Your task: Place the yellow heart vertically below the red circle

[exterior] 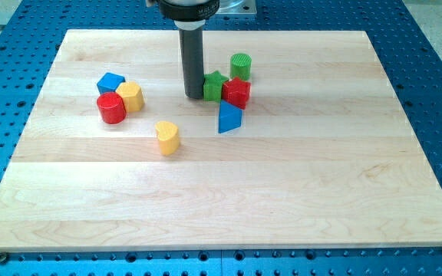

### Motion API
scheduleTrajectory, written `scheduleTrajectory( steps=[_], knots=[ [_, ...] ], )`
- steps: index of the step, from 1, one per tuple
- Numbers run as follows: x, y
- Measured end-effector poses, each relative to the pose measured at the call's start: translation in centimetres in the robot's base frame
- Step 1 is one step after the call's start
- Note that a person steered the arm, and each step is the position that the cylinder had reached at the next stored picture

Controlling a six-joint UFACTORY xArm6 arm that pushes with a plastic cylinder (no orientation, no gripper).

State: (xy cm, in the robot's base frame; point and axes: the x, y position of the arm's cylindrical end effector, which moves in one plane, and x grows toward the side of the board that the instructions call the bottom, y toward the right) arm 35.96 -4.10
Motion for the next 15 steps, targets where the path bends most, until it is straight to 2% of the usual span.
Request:
scheduleTrajectory(
  steps=[1, 3, 4, 5, 8, 10, 11, 12, 13, 14, 15],
  knots=[
    [-1.7, 0.8],
    [-1.5, -0.6],
    [2.3, -3.8],
    [2.3, -5.8],
    [-8.1, -12.9],
    [-1.6, -14.7],
    [-1.6, -14.7],
    [0.3, -13.1],
    [0.0, -12.8],
    [-2.9, -14.0],
    [-3.1, -17.5]
  ],
)
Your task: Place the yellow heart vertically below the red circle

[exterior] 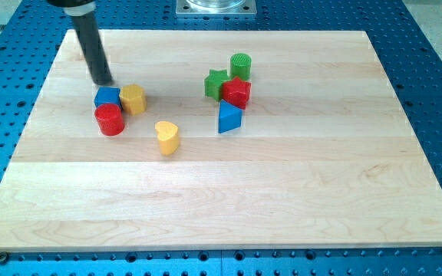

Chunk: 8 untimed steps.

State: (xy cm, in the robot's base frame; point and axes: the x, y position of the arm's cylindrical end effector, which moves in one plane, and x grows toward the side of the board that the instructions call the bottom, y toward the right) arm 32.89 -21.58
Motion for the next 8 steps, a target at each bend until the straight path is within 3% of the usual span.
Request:
scheduleTrajectory(
  steps=[1, 2, 4, 6, 8],
  knots=[
    [1.9, -3.3],
    [6.1, -3.7],
    [8.3, -2.1],
    [10.4, 2.4],
    [9.1, 11.6]
  ],
)
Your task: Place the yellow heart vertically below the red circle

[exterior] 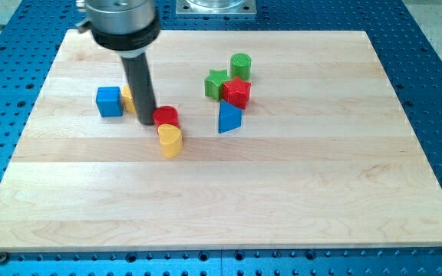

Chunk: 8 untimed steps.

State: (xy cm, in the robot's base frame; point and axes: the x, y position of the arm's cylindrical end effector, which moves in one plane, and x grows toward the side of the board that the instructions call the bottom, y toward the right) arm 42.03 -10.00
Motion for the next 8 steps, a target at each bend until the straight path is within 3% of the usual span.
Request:
scheduleTrajectory(
  steps=[2, 4, 6, 8],
  knots=[
    [0.3, 3.3],
    [4.1, -0.6],
    [4.8, 3.7],
    [10.3, 3.8]
  ],
)
